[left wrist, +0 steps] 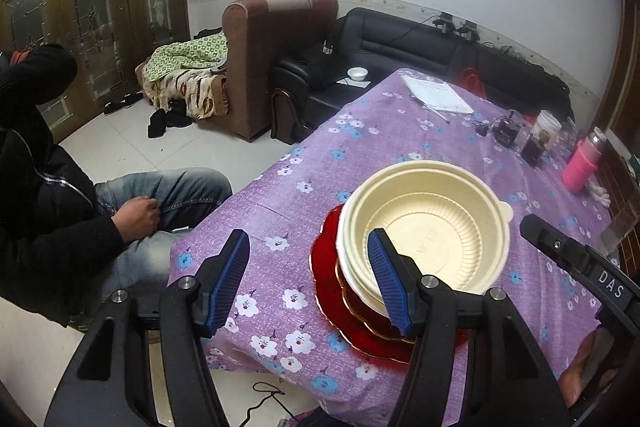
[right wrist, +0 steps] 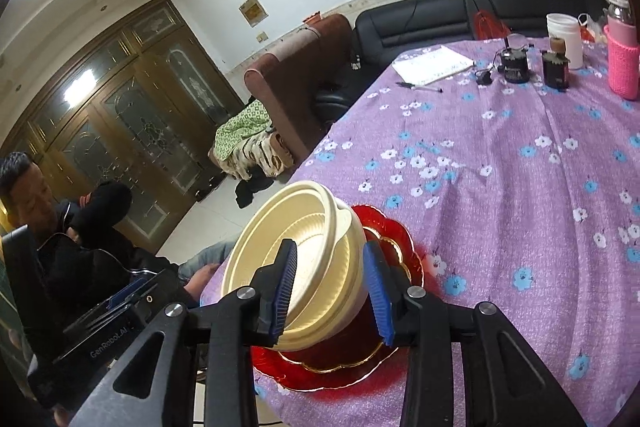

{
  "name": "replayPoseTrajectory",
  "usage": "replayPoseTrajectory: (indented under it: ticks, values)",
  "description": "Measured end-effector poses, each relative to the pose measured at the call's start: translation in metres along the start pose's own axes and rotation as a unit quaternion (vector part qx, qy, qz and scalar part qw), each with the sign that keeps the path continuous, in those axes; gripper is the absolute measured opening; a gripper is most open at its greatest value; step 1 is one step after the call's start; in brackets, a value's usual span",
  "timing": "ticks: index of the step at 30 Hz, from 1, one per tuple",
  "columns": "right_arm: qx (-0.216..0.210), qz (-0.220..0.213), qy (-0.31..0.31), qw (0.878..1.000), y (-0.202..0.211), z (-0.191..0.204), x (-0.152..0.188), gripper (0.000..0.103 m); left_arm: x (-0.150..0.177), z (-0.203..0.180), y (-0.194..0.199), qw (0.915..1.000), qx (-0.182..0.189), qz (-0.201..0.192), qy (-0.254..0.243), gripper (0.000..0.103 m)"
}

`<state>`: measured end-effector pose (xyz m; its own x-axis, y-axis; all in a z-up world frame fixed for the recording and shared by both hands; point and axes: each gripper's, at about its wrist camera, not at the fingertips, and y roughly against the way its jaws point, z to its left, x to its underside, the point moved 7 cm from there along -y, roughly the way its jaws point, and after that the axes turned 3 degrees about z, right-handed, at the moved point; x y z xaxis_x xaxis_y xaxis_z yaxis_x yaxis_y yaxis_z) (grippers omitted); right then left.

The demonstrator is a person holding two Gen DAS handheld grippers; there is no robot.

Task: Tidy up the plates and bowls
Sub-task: 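Open both grippers and release the beige bowl onto the stack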

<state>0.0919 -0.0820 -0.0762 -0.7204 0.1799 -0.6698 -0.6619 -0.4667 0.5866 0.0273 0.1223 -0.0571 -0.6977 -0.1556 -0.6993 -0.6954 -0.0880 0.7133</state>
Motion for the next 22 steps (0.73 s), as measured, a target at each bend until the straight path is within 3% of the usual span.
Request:
replayPoseTrajectory:
  ticks: [12, 22]
  values:
    - [-0.008, -0.007, 0.004, 1.0, 0.004, 0.001, -0.002, 0.037, 0.002, -0.014, 0.01, 0.9999, 0.008, -0.004, -0.012, 0.062]
    - [-0.01, -0.011, 0.002, 1.0, 0.006, 0.0, -0.003, 0.037, -0.001, -0.022, 0.012, 0.9997, 0.006, -0.015, -0.016, 0.078]
